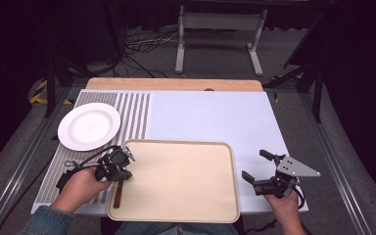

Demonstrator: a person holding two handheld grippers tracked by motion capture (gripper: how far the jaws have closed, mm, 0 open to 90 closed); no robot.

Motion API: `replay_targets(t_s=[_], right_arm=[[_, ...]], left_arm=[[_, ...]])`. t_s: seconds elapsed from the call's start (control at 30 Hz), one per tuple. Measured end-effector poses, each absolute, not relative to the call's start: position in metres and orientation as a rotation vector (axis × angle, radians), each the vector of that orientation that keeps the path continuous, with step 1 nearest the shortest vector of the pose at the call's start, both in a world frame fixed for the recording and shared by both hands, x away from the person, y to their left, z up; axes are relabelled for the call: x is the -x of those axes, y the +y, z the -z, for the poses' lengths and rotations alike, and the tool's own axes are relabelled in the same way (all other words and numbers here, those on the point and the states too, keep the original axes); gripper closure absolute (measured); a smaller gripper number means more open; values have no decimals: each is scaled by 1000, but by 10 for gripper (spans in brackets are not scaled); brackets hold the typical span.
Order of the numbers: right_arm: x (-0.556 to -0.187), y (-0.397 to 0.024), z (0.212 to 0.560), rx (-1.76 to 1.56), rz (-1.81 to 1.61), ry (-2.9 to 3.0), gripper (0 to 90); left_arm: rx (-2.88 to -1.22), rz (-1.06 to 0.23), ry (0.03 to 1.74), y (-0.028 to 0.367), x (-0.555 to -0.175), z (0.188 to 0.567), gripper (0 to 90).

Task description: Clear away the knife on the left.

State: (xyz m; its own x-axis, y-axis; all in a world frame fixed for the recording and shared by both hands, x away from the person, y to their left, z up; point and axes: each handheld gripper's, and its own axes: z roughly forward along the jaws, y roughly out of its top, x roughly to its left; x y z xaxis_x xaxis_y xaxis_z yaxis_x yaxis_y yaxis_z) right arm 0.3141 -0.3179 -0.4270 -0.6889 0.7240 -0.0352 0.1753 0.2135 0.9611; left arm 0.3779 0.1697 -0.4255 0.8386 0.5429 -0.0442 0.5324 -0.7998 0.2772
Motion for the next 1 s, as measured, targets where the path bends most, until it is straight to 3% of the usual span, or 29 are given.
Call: replay_targets(t_s=[0.17,0.33,0.4,0.47,0.5,0.57,0.7,1.0], right_arm=[[-314,-318,427,-830,-1491,2009,10],[-314,-318,427,-831,-1491,2009,10],[-314,-318,427,-831,-1490,2007,10],[-314,-318,427,-828,-1491,2008,10],[-314,-318,427,-829,-1491,2009,10],[-314,-318,427,-828,-1491,2009,10],[-314,-318,427,-828,-1491,2009,10],[-314,-318,427,-829,-1488,2011,10]], left_arm=[[-2734,-52,822,171,-378,426,874],[-2722,-61,812,170,-378,422,785],[-2703,-41,808,171,-378,420,690],[-2681,-42,787,171,-378,415,655],[-2652,-61,750,172,-378,410,549],[-2618,-73,707,174,-376,404,454],[-2563,-182,669,175,-374,392,180],[-2420,-215,672,187,-369,373,77]])
